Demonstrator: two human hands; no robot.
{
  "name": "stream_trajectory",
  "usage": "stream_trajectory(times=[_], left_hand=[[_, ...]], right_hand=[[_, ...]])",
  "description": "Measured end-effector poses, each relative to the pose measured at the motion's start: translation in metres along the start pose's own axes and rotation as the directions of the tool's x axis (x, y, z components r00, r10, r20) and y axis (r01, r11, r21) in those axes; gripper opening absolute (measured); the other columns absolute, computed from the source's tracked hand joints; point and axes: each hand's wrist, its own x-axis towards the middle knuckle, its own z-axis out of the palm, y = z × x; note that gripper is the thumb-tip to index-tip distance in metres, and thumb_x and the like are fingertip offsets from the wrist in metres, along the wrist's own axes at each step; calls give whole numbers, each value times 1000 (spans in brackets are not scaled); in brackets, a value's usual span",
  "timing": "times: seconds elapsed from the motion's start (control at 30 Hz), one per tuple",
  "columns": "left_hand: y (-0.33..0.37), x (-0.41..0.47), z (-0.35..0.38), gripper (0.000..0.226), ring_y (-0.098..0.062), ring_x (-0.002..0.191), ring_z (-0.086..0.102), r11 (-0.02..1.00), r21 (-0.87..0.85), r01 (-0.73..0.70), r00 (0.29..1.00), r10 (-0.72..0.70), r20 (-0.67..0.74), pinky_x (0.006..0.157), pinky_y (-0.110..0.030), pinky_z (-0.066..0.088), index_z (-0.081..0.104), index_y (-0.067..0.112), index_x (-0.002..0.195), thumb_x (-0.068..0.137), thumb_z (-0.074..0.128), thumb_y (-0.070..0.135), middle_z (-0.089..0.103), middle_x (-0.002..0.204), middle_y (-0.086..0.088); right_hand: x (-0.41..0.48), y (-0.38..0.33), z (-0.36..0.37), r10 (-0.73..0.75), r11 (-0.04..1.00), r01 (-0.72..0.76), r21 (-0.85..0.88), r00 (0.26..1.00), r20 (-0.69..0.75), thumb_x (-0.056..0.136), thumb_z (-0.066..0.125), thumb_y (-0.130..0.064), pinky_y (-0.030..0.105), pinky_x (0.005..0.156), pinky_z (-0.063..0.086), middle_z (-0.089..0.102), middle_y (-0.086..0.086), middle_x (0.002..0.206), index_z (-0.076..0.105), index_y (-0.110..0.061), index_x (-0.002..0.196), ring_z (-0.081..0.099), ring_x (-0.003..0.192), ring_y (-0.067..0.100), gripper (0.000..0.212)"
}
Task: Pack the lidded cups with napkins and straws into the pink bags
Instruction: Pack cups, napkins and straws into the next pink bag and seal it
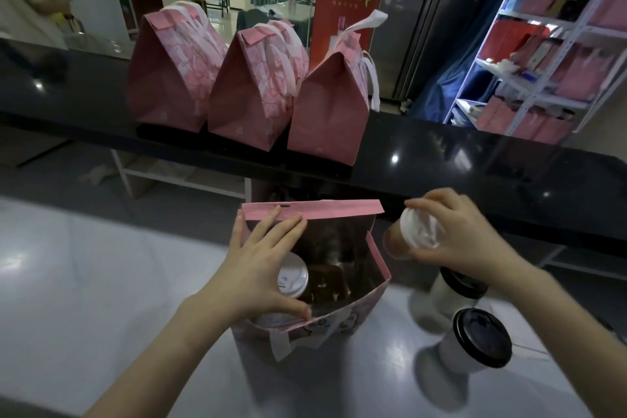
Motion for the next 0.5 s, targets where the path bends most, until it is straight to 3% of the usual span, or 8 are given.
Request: stream_trajectory(times=[0.1, 0.23, 0.37, 0.5], left_hand=[[3, 0, -1, 127, -6, 139, -34, 1000, 4, 4, 1000, -4, -5, 104, -49, -36, -14, 36, 150, 51, 39, 97, -16, 156, 20], [7, -1, -3, 126, -8, 140, -33, 1000, -16, -5, 1000, 5, -2, 103, -48, -37, -9, 33, 152, 54, 45, 92, -8, 161, 14], [7, -5, -5, 128, -7, 140, -33, 1000, -15, -26, 1000, 26, -8, 103, -46, -36, -5, 28, 154, 57, 55, 86, -6, 162, 12], [7, -8, -6, 128, -5, 139, -34, 1000, 2, -25, 1000, 25, -11, 101, -42, -39, -8, 30, 153, 55, 51, 87, -7, 161, 13]], right_hand=[[-5, -26, -51, -113, 993, 115, 11, 990, -88, 56, 76, -49, 38, 94, 40, 44, -8, 117, 55, -34, 129, 42, 106, 17, 78], [-7, -68, -76, -238, 967, 245, 69, 967, -93, 59, 71, -58, 31, 94, 36, 42, -11, 121, 52, -40, 130, 42, 111, 16, 76], [-3, -106, -42, -332, 942, 330, 64, 943, 22, 62, 72, -53, 31, 97, 41, 39, -10, 125, 50, -37, 133, 38, 116, 13, 76], [3, -120, 11, -342, 926, 364, -96, 920, 193, 66, 74, -47, 32, 88, 48, 35, -8, 127, 42, -38, 133, 35, 115, 13, 75]])
